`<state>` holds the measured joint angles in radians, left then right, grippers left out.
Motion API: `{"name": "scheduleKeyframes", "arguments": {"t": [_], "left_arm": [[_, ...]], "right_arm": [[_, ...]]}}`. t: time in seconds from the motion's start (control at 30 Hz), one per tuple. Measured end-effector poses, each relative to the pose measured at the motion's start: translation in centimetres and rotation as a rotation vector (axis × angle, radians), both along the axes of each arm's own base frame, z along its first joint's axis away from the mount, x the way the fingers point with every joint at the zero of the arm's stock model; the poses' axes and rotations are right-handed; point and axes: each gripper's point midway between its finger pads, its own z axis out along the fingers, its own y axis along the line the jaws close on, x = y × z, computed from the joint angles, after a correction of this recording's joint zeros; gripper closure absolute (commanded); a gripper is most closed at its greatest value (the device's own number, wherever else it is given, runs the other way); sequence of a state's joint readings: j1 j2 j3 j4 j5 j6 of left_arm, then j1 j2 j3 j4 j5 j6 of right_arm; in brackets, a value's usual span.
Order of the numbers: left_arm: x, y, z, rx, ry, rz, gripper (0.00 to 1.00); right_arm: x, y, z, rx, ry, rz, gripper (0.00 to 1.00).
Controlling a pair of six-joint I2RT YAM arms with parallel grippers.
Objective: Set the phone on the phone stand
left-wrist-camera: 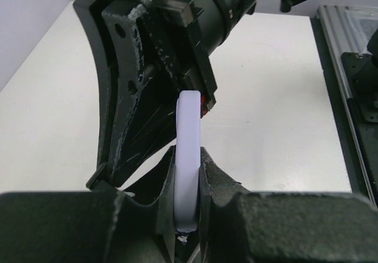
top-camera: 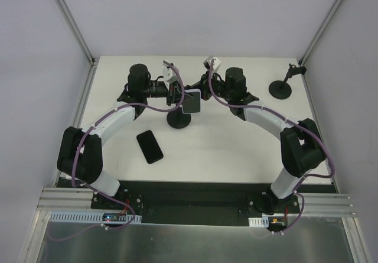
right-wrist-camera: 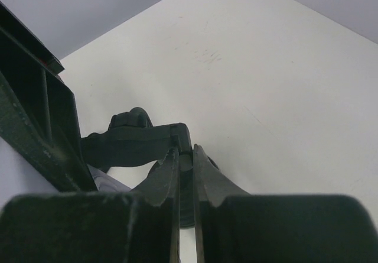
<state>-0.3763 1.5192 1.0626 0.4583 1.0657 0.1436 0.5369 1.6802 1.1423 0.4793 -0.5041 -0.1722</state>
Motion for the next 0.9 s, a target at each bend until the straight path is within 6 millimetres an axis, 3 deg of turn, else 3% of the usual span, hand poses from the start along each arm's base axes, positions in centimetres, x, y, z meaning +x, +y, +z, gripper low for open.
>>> {"name": "scheduleKeyframes", "arguments": {"t": [0.1,0.37,0.9], "left_arm": [[-0.1,-0.2,1.1,-0.035,-0.001,-0.043,1.0],[-0.6,-0.6,1.9,-0.045,0.0,-0.084,1.0],[0.2,-0.8,1.5,-0.014,-0.039,-0.073,1.0]], "right_arm": [[0.2,0.2,0.4,0.001,0.015,0.041,1.0],[-0.9,0.7,0.3,-0.004,0.072,0.139,0.99],[-0.4,0.4,-0.9,-0.019,0.074,0.129,1.0]]}}
